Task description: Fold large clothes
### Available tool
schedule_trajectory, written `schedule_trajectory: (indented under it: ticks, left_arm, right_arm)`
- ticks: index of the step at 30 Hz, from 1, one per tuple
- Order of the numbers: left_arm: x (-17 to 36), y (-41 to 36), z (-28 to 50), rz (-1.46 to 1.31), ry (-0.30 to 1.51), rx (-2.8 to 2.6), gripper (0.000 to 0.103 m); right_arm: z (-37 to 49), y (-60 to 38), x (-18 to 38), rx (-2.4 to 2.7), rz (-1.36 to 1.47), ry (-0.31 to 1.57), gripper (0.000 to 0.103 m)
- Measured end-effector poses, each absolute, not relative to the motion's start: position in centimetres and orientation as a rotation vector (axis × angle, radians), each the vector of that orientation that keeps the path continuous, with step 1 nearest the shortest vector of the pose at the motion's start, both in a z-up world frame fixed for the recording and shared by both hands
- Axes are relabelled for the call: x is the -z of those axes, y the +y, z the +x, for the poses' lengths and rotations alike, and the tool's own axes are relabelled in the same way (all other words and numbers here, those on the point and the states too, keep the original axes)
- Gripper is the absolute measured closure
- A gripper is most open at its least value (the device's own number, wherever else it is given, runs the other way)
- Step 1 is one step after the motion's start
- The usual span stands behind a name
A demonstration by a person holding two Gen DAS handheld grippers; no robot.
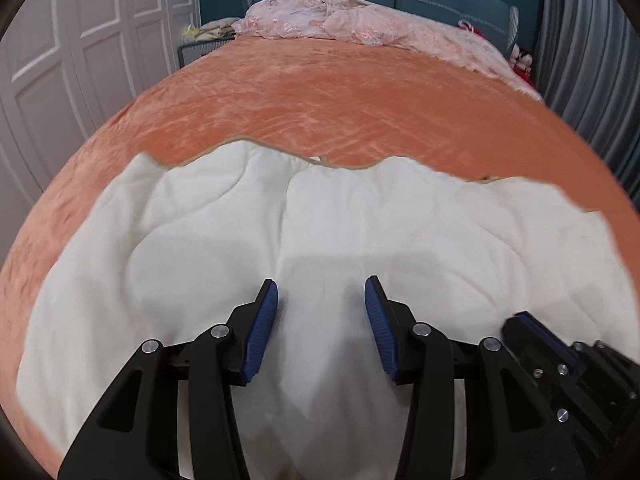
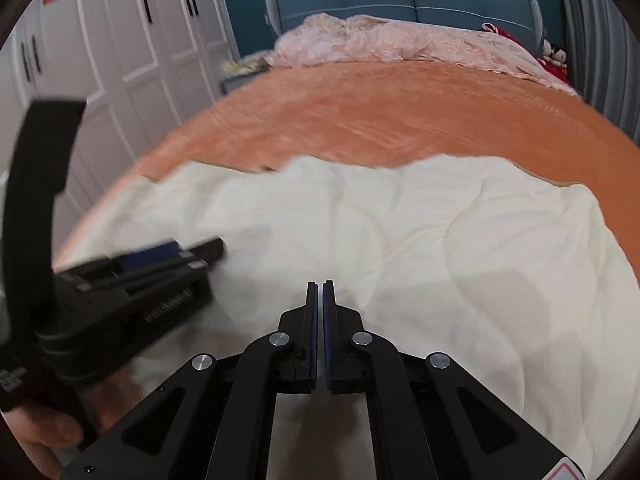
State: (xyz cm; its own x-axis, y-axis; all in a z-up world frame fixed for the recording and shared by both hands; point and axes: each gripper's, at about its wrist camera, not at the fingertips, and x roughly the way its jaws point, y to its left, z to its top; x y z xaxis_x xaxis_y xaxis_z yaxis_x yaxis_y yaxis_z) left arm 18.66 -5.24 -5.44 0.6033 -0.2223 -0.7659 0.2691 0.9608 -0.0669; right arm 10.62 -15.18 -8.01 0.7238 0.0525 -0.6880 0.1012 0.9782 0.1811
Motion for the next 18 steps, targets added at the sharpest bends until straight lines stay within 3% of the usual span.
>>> schedule_trajectory:
  ticks: [8, 18]
  left_arm:
    - [5.1, -2.2, 13.1, 0.01, 0.928, 0.279, 0.059]
    - [7.1, -2.5, 12.5, 0.044, 0.935, 0.269, 0.06]
  right_arm:
    - [6.5, -12.9, 9.3, 0.018, 0.238, 0.849, 0.102]
    - [5.8, -12.1, 11.7, 0.045, 0.214, 0.833, 0.102]
